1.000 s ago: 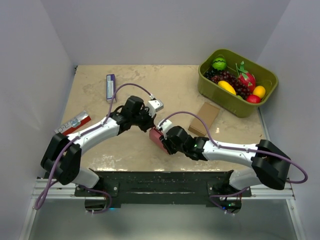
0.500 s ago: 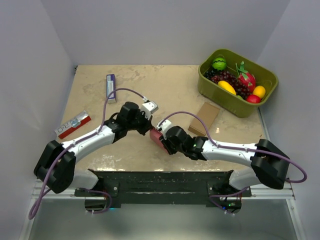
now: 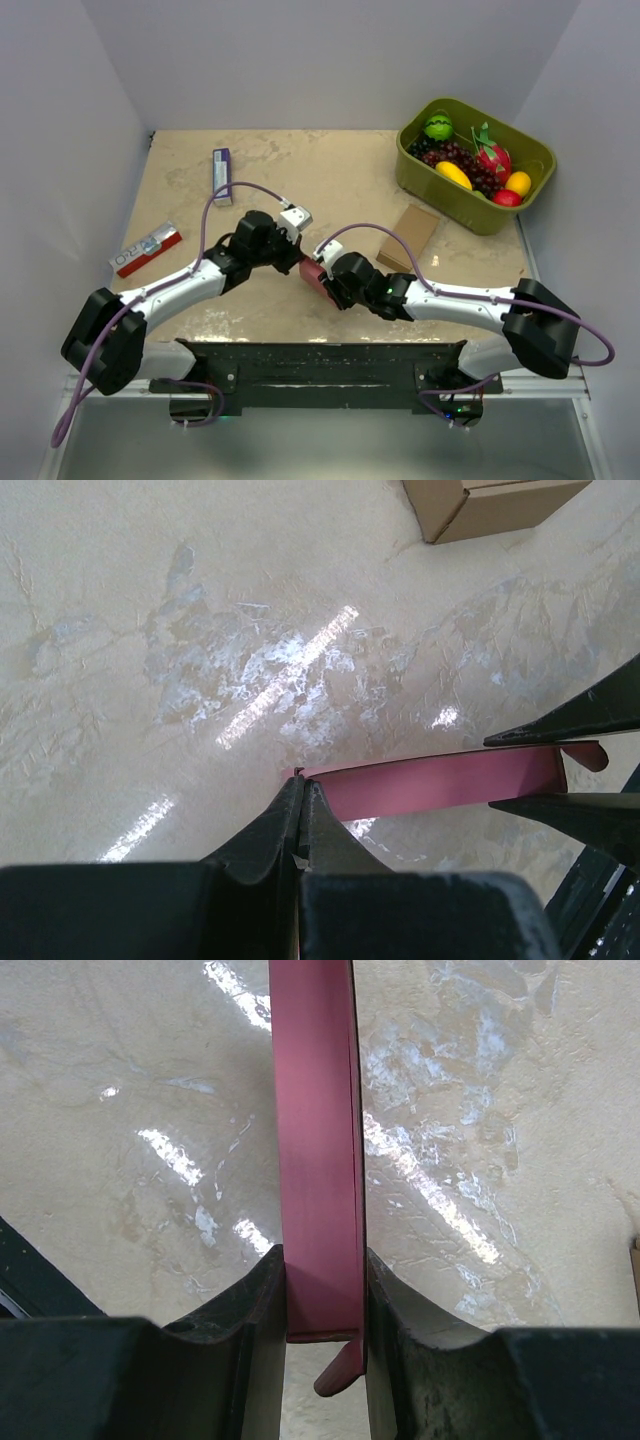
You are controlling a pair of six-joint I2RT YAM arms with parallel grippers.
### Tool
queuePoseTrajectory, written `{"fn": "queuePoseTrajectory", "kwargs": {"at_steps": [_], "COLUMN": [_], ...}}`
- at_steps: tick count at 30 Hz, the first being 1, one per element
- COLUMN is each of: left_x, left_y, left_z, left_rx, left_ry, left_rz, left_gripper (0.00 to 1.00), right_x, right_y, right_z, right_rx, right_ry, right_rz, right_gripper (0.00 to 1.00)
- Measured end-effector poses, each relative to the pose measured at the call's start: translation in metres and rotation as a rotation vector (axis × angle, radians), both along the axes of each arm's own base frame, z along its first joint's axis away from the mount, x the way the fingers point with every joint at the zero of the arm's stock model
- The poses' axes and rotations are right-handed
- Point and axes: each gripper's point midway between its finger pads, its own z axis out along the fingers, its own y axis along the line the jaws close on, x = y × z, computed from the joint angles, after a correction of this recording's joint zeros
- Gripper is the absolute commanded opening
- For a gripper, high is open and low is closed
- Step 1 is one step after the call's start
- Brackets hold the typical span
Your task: Fold the paper box
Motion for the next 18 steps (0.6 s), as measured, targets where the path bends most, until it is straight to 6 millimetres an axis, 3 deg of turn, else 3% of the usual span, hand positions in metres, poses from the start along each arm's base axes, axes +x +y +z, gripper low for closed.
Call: {"fn": "queuePoseTrajectory", "kwargs": {"at_steps": [18], "left_x": [0.001], "left_y": [-0.012], "left_z": [-0.003], "left_rx": [0.018], "left_ry": [-0.064], "left_rz": [0.033], "left_gripper": [0.0], "right_x": [-0.001], "right_y": [-0.007], "right_z": [0.001], "right_rx": [0.004], "right_ry": [0.007], "right_rz": [-0.016], "right_gripper": [0.17]}}
